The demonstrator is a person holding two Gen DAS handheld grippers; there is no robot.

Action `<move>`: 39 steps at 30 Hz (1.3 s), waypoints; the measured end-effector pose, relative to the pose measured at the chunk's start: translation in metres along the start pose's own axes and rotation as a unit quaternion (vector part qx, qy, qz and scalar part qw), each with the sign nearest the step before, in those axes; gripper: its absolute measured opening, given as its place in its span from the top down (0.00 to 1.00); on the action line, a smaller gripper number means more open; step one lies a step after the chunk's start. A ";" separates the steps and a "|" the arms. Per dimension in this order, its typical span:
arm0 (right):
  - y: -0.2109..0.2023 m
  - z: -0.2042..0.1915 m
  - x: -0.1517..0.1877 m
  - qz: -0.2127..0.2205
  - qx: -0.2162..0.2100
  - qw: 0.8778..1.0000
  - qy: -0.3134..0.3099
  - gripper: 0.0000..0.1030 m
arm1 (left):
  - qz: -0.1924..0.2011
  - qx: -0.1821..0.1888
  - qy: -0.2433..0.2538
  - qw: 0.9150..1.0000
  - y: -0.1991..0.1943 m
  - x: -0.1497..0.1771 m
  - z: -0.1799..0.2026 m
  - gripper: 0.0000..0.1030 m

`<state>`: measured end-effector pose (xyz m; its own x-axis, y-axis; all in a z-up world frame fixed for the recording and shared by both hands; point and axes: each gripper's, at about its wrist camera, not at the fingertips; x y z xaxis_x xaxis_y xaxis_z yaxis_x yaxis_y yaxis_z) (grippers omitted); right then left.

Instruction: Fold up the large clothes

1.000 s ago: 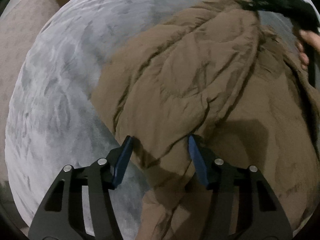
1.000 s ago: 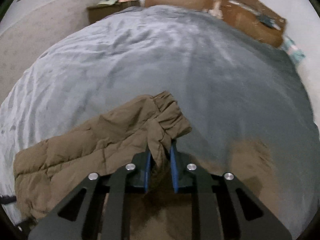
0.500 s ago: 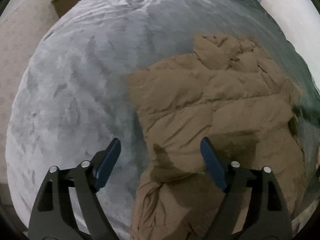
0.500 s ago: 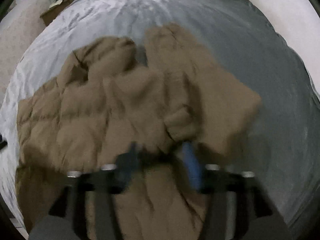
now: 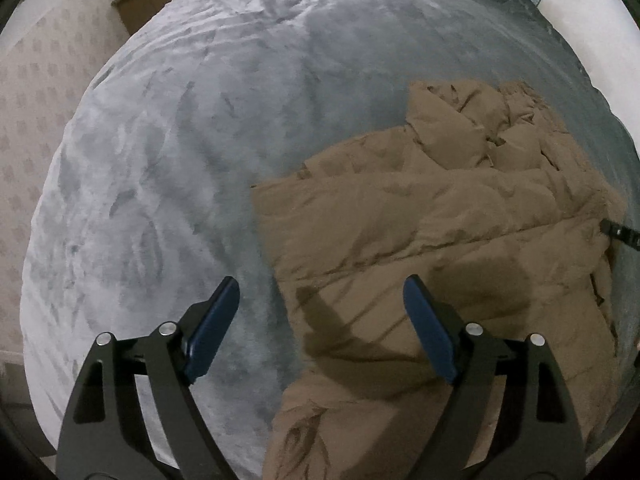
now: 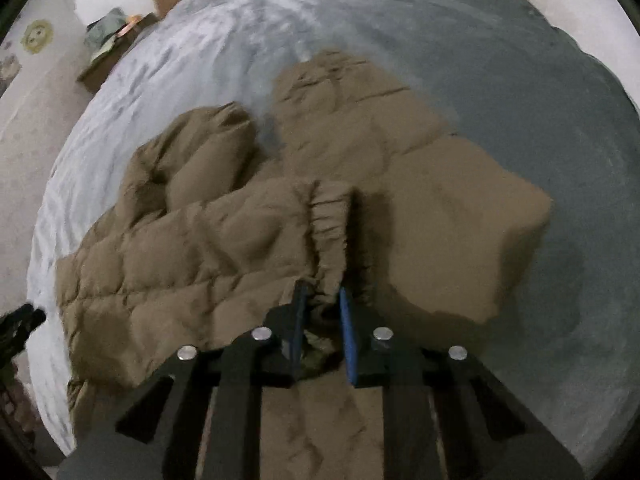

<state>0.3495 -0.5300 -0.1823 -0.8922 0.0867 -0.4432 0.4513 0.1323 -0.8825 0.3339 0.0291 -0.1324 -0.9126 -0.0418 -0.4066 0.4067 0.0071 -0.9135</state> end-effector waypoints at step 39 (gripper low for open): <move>0.014 0.031 0.065 -0.005 0.071 0.996 -0.045 0.75 | -0.041 -0.015 0.045 0.998 0.071 0.010 0.038 0.19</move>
<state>0.2975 -0.5530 -0.2281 -0.8972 -0.0031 -0.4416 0.4416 -0.0082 -0.8972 0.3549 -0.0090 -0.2011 -0.9431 0.0463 -0.3294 0.3312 0.0373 -0.9428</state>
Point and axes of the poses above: each gripper's, at about its wrist camera, not at the fingertips, and y roughly the way its jaws point, z to its right, x to its underside, and after that the axes turned 3 degrees about z, right-handed
